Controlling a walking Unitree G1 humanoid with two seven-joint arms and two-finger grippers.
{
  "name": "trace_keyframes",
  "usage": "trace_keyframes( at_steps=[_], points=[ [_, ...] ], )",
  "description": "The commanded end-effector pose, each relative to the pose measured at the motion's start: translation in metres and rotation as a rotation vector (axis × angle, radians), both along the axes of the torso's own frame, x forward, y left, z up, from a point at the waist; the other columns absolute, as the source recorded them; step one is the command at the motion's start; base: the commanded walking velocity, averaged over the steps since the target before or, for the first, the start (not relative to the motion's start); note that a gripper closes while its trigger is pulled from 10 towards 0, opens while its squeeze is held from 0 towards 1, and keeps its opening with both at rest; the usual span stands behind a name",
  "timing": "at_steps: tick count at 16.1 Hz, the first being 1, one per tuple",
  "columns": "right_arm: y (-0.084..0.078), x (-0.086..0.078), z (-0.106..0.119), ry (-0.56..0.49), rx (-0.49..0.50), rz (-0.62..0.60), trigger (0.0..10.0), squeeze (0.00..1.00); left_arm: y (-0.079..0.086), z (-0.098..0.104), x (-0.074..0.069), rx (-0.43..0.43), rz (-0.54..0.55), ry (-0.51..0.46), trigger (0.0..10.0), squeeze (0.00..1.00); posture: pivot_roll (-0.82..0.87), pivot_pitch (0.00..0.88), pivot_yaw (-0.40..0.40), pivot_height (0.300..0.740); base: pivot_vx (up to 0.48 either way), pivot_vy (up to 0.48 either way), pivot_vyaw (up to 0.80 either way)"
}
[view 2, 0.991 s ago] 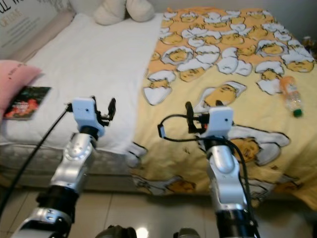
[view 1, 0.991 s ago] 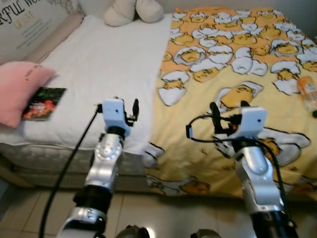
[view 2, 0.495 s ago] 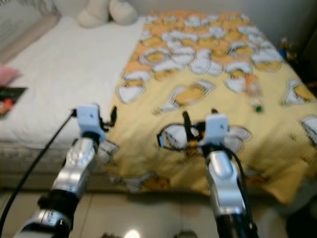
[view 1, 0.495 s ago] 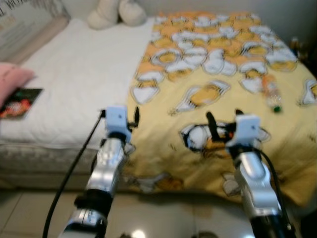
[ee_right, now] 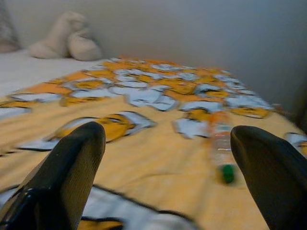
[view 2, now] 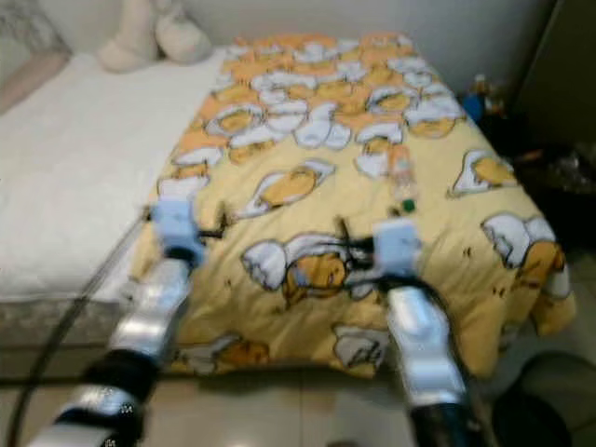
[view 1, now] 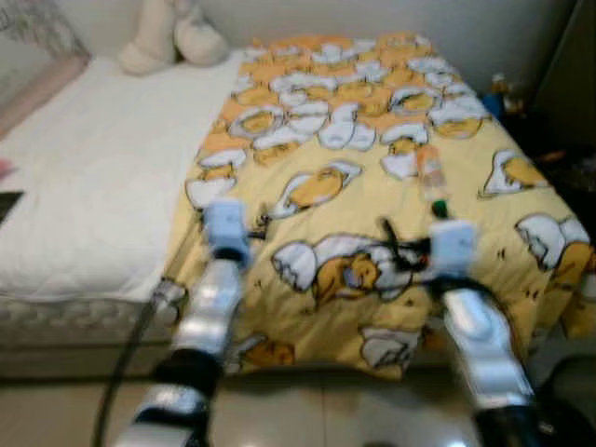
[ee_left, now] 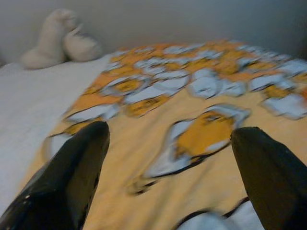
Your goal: Clean up the room
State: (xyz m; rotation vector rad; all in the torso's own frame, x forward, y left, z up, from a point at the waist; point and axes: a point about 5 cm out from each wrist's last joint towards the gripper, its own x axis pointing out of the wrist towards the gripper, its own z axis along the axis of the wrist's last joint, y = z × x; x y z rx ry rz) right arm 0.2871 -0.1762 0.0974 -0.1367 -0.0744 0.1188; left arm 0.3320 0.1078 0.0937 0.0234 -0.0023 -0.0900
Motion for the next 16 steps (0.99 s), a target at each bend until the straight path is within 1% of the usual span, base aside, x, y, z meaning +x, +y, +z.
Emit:
trace_keyframes(
  at_steps=[1, 2, 3, 4, 5, 6, 7, 8, 10, 13, 14, 15, 16],
  points=[
    [0.012, 0.003, 0.005, -0.021, 0.014, 0.041, 10.0, 0.00, 0.013, 0.004, 0.005, 0.026, 0.035, -0.014, 10.0, 1.00, -0.25, 0.000, 0.087, 0.740, 0.285, -0.382, 0.00],
    [0.012, 0.004, 0.005, -0.020, 0.015, 0.043, 10.0, 0.00, 0.012, 0.004, 0.005, 0.028, 0.027, -0.014, 10.0, 1.00, -0.25, 0.000, 0.085, 0.740, 0.349, -0.326, 0.00],
    [0.008, 0.004, 0.004, -0.013, 0.027, 0.031, 10.0, 0.00, 0.007, 0.001, 0.003, 0.001, -0.005, -0.008, 10.0, 1.00, -0.25, 0.000, 0.086, 0.740, 0.000, 0.000, 0.00],
    [0.007, 0.005, 0.004, -0.012, 0.035, 0.025, 10.0, 0.00, 0.006, 0.000, 0.003, 0.006, -0.007, -0.005, 10.0, 1.00, -0.25, 0.000, 0.086, 0.740, 0.000, 0.000, 0.00],
    [0.004, 0.006, 0.003, -0.005, 0.052, 0.007, 10.0, 0.00, 0.002, 0.000, 0.001, 0.028, -0.028, -0.013, 10.0, 0.00, -0.25, 0.000, 0.085, 0.740, 0.000, 0.000, 0.00],
    [0.004, 0.006, 0.003, -0.003, 0.054, 0.004, 10.0, 0.00, 0.000, 0.001, 0.002, 0.016, -0.043, -0.013, 10.0, 0.00, -0.25, 0.000, 0.087, 0.740, 0.000, 0.000, 0.00],
    [0.004, 0.007, 0.003, -0.005, 0.054, 0.006, 10.0, 0.00, -0.002, 0.004, 0.002, 0.007, -0.053, -0.026, 10.0, 0.00, -0.25, 0.000, 0.089, 0.740, 0.349, 0.000, 0.00],
    [0.005, 0.008, 0.004, -0.006, 0.058, 0.005, 10.0, 0.00, -0.005, 0.010, 0.005, 0.017, -0.076, -0.051, 10.0, 0.00, -0.24, 0.000, 0.090, 0.740, 0.480, 0.000, 0.00],
    [0.006, 0.010, 0.004, -0.006, 0.066, 0.000, 10.0, 0.00, -0.007, 0.013, 0.006, 0.032, -0.090, -0.067, 10.0, 0.00, -0.25, 0.000, 0.093, 0.740, 0.480, 0.000, 0.00],
    [-0.001, 0.011, 0.002, 0.006, 0.137, -0.062, 10.0, 0.00, -0.003, 0.013, 0.005, -0.030, -0.049, -0.057, 10.0, 0.00, -0.25, 0.000, 0.099, 0.740, 0.480, 0.000, 0.00],
    [-0.005, 0.009, 0.001, 0.011, 0.164, -0.089, 10.0, 0.00, -0.001, 0.014, 0.004, -0.065, -0.030, -0.059, 10.0, 0.00, -0.25, 0.000, 0.099, 0.740, 0.480, 0.000, 0.00],
    [-0.012, 0.006, -0.001, 0.016, 0.173, -0.118, 10.0, 0.00, 0.002, 0.014, 0.000, -0.141, -0.006, -0.051, 10.0, 0.00, -0.25, 0.000, 0.100, 0.740, 0.480, 0.000, 0.00],
    [-0.013, 0.003, -0.003, 0.019, 0.159, -0.116, 10.0, 0.00, -0.001, 0.014, -0.003, -0.128, -0.026, -0.050, 10.0, 0.00, -0.25, 0.000, 0.100, 0.740, 0.480, 0.000, 0.00]
  ],
)
